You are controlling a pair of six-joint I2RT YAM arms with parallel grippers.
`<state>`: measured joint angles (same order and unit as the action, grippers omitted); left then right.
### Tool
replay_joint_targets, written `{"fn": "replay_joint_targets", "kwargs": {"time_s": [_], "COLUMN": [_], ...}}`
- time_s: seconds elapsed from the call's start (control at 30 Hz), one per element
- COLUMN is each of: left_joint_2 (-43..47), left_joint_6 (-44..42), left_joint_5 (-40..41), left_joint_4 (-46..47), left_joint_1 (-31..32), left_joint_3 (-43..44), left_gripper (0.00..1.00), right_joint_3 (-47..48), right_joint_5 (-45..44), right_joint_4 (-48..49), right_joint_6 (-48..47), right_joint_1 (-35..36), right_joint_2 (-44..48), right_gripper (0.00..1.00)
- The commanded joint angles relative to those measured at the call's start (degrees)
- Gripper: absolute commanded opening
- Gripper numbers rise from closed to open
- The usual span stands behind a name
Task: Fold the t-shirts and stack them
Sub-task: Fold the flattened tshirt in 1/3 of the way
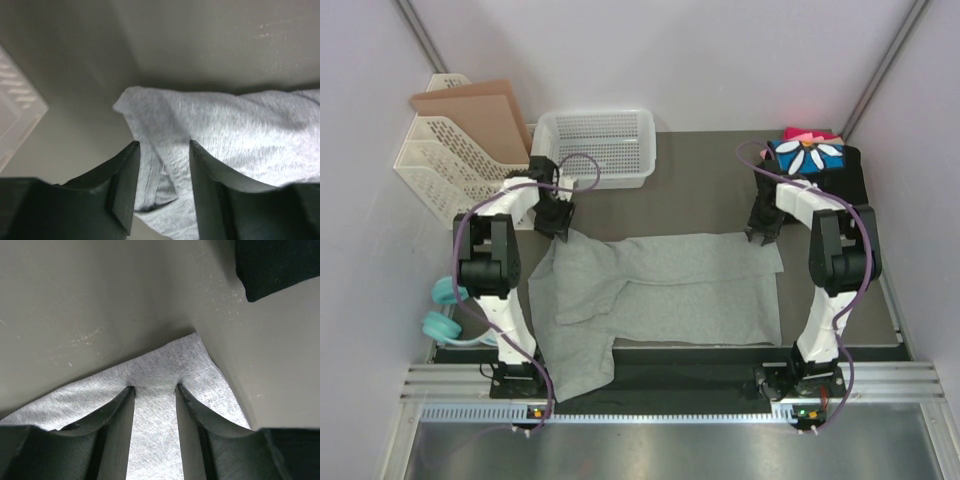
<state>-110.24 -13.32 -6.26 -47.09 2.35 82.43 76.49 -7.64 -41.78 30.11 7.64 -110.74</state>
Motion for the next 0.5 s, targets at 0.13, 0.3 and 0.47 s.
{"fn": "replay_joint_targets", "kwargs": {"time_s": [0.13,0.3,0.47], "left_joint_2": [-5.25,-4.82,-1.13], "left_joint_6": [2.33,2.16,0.76], "left_joint_5": [-4.29,-3.14,-0.78], "left_joint_4": [1.47,1.74,1.47], "left_joint_1": [-0.06,-0.85,-3.48], "left_joint_3": [4.31,4.05,3.35], "left_gripper": [0.39,0.03,0.0], "right_joint_3": [-2.66,-2.84,-2.75], "right_joint_5": [-3.79,-3.87,-3.96], "right_joint_4": [5.92,5.92,5.83], "right_joint_6": [-0.93,-1.02,-0.93], "right_joint_1": [-1.93,-1.93,-1.93], "right_joint_2": [-1.85,-1.41,-1.59], "right_gripper": [0.34,0.31,0.27]}}
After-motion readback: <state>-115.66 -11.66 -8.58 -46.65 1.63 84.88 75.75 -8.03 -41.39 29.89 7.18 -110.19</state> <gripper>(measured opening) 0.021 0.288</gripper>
